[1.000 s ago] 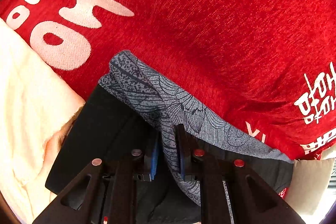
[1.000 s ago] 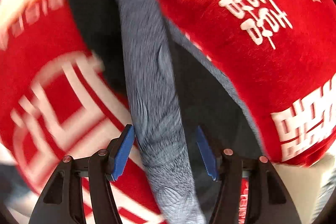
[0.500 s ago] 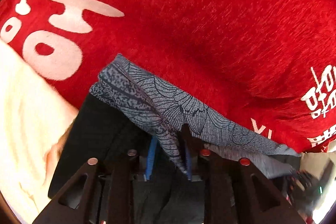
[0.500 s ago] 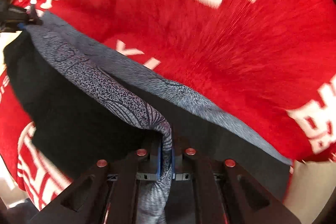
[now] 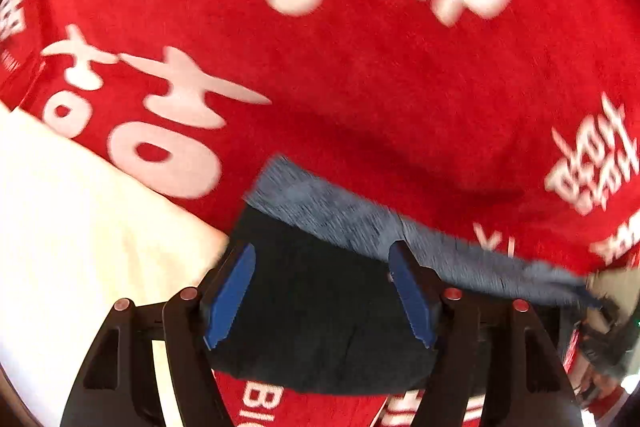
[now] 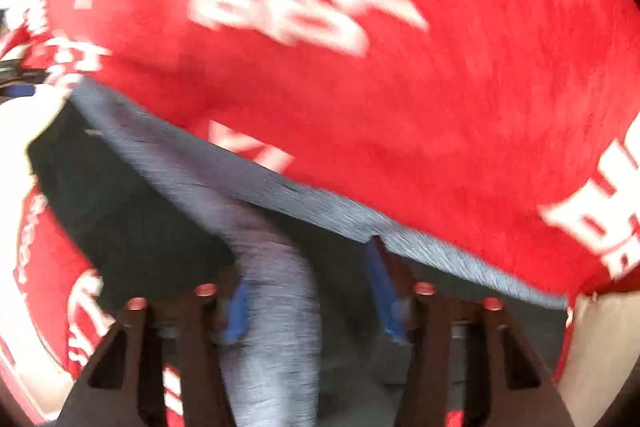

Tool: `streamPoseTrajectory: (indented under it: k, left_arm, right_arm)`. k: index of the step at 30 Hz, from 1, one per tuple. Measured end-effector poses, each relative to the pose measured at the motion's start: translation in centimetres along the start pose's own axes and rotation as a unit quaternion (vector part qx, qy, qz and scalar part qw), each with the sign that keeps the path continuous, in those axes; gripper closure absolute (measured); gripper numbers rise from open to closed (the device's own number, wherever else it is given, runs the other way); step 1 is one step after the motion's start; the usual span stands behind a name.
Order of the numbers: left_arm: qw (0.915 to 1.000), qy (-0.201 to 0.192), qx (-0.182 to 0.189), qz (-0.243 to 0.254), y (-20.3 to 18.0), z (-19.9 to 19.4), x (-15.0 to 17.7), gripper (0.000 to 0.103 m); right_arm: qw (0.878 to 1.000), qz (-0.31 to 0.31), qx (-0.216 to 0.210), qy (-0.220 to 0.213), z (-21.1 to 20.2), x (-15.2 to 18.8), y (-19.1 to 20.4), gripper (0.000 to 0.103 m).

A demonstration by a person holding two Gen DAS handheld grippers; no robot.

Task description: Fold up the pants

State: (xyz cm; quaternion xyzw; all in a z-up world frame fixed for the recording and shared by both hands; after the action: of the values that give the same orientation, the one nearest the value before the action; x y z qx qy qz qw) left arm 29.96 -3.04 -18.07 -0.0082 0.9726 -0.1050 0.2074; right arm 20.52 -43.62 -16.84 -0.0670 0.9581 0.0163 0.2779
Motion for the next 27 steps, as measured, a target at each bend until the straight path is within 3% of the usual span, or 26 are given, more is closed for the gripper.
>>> streamPoseTrajectory:
  k: [4, 7, 9, 12, 18, 21, 27]
  left_arm:
    - [0.998, 0.048, 0.009, 0.04, -3.8, 3.8, 4.2, 0.033]
    - [0.9954, 0.055, -0.018, 0.077, -6.2, 6.8, 6.6, 0.033]
    - [0.9932, 0.034, -0.044, 0.103, -7.0, 7.9, 6.6, 0.023]
    - [0.9908, 0.028, -0.063, 0.116, -7.7, 8.4, 6.1, 0.022]
    - [0.9898, 0.032, -0.039, 0.133, -10.1, 5.1, 7.4, 0.022]
    - [0.9891, 0.046, -0.008, 0.14, -12.8, 2.7, 10.4, 0.022]
    - [0.9814, 0.09, 0.055, 0.16, -19.7, 0.3, 18.2, 0.022]
  right_arm:
    - [0.999, -0.02, -0.02, -0.025, -0.7, -2.1, 3.8, 0.054]
    - [0.998, -0.048, 0.026, 0.013, 3.9, -1.4, 2.6, 0.054]
    - [0.996, -0.05, 0.051, 0.054, 6.6, -0.1, 0.7, 0.054]
    - [0.998, 0.007, 0.029, 0.055, 7.4, 0.5, -1.6, 0.05]
    - [0.988, 0.152, -0.033, 0.005, -0.5, 1.5, -4.9, 0.043]
    - [0.966, 0.242, -0.086, 0.017, -4.4, 5.3, -5.3, 0.043]
    - [0.934, 0.343, -0.091, 0.047, -10.5, 18.2, -2.7, 0.043]
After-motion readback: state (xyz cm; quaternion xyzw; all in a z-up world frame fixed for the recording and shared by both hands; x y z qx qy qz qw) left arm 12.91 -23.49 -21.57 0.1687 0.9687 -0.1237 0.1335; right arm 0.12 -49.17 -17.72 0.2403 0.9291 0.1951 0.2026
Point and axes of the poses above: each gripper's, at about its wrist camera, not at the fingertips, and z roughly the way its jaws point, y to its left, x to its underside, the point moved 9 cm from there along z, roughly the way its jaws point, and after that the axes turned 12 degrees about -y, right-handed, at the moved point
